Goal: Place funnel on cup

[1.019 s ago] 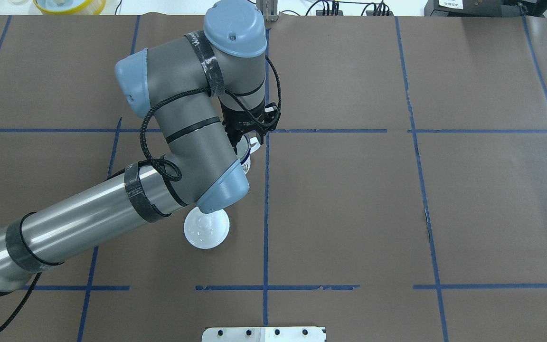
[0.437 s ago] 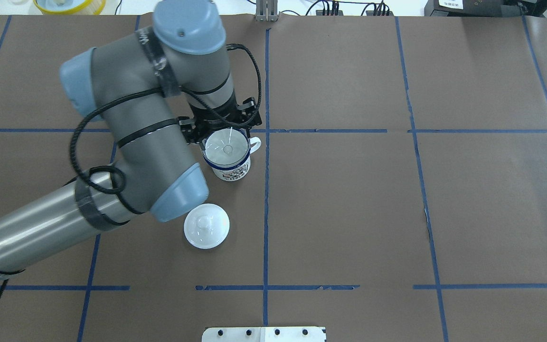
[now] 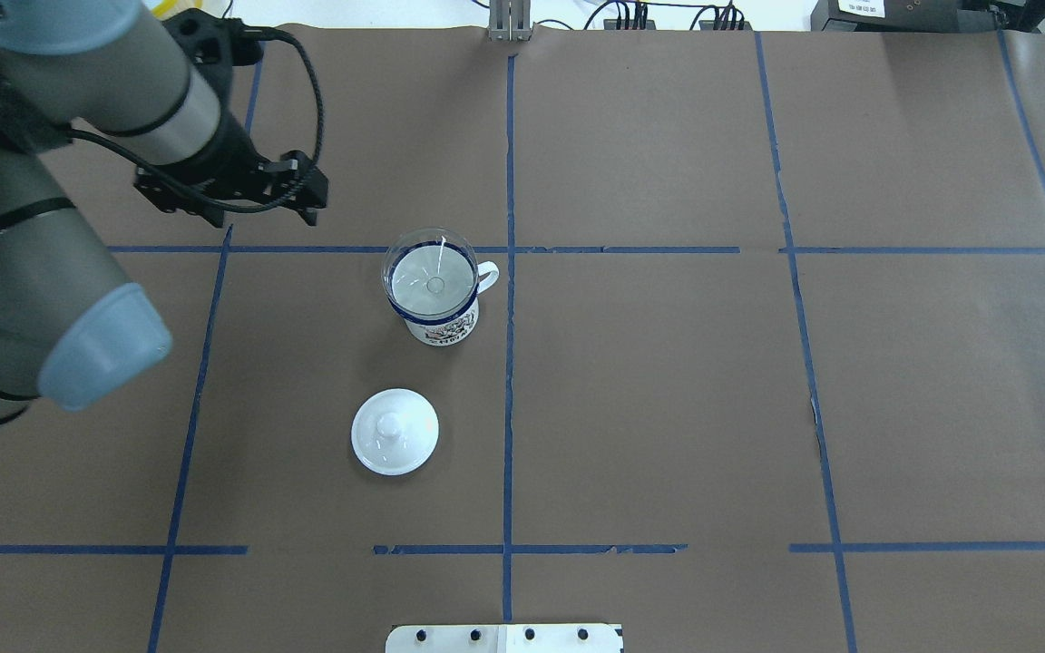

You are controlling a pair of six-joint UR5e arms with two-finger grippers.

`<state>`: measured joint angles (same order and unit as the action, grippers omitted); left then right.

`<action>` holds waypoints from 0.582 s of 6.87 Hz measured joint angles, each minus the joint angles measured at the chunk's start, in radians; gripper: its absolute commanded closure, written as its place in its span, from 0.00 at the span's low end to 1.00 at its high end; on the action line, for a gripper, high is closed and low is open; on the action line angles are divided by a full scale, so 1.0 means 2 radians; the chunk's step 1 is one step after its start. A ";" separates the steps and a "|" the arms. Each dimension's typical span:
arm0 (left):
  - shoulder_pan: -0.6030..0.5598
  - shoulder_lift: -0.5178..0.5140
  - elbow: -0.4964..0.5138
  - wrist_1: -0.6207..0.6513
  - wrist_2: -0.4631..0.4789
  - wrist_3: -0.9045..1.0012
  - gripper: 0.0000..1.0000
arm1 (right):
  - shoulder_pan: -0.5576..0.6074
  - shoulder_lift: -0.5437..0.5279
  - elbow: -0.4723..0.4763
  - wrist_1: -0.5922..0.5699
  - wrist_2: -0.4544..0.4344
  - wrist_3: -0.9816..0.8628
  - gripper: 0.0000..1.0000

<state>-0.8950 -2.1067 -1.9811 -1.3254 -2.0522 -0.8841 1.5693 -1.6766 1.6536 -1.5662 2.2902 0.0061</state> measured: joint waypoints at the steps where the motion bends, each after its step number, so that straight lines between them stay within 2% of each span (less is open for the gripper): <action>1: -0.050 0.047 -0.006 -0.013 -0.009 0.086 0.00 | 0.000 0.000 0.000 0.000 0.000 0.000 0.00; 3: -0.166 0.157 0.017 -0.066 -0.066 0.283 0.00 | 0.000 0.000 0.000 0.000 0.000 0.000 0.00; 4: -0.225 0.203 0.053 -0.097 -0.103 0.362 0.00 | 0.000 0.000 0.000 0.000 0.000 0.000 0.00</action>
<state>-1.3457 -1.7015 -1.8759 -1.5202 -2.2578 -0.1593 1.5693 -1.6767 1.6537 -1.5662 2.2902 0.0062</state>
